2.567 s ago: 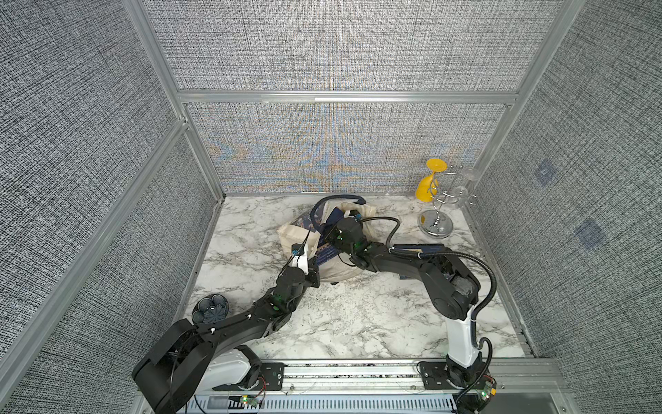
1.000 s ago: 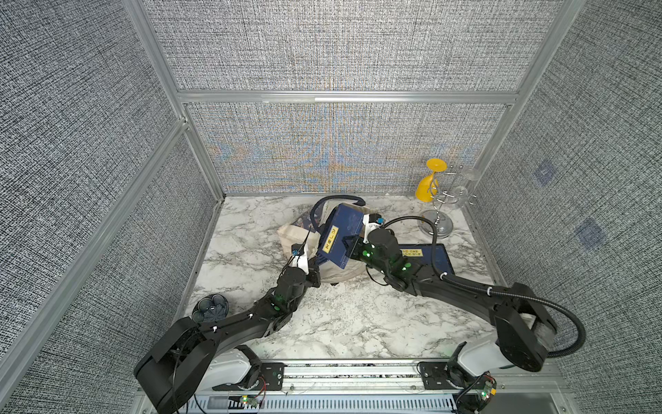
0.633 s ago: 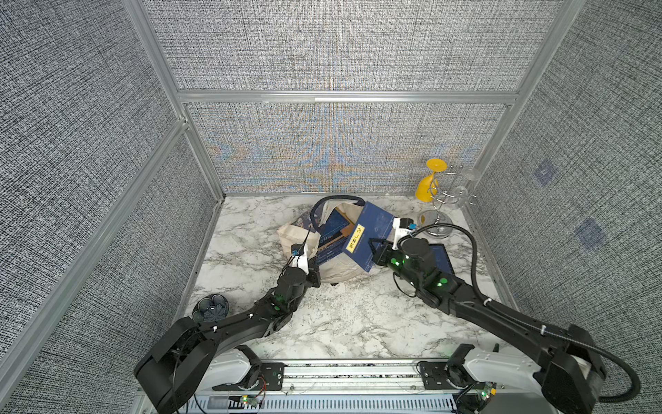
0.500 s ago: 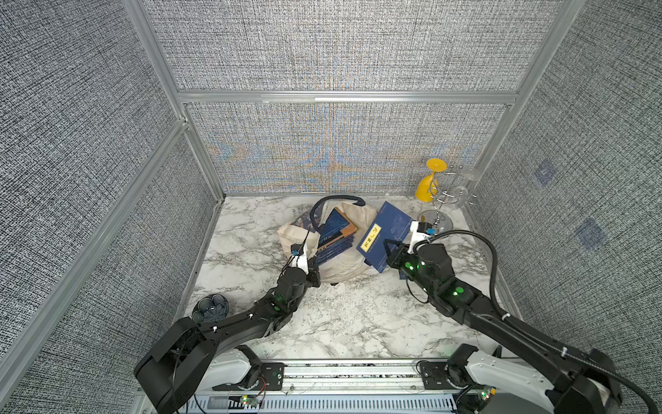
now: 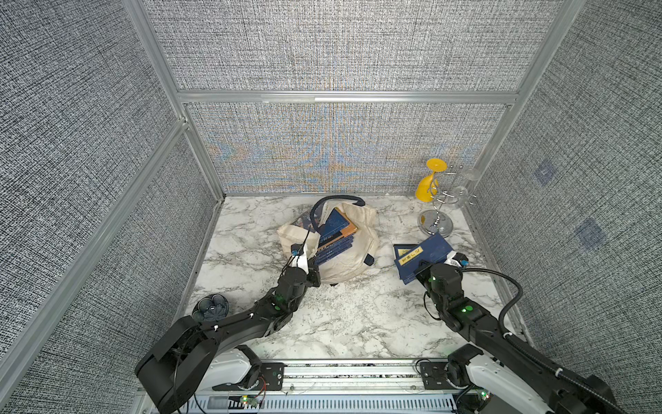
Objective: Take out the books from the canvas bag
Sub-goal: Place the book on the book.
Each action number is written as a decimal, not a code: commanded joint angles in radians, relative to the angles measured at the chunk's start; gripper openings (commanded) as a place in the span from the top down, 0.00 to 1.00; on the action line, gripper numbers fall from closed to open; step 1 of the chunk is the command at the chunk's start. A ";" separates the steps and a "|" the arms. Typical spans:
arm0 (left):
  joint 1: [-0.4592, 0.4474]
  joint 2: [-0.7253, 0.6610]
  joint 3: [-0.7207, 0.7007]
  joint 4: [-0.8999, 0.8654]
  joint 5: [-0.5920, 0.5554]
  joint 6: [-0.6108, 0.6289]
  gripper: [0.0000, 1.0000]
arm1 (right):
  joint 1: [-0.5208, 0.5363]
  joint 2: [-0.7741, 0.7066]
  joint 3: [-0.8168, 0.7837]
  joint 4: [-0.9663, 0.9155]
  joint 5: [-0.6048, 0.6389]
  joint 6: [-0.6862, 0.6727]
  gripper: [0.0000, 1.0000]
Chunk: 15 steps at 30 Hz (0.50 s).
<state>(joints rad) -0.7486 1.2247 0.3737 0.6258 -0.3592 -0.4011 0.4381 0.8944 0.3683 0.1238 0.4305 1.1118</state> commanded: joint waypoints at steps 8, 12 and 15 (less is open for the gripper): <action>0.002 -0.009 0.010 -0.001 -0.012 0.002 1.00 | -0.040 0.231 -0.064 0.207 0.117 0.379 1.00; 0.002 -0.010 0.010 -0.003 -0.010 0.003 1.00 | -0.067 0.356 -0.055 0.311 0.047 0.420 1.00; 0.002 -0.013 0.010 -0.005 -0.011 0.003 1.00 | -0.080 0.423 -0.043 0.378 -0.003 0.411 1.00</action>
<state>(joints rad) -0.7483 1.2171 0.3737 0.6197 -0.3595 -0.4007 0.3653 1.2766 0.3149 0.4107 0.4721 1.4967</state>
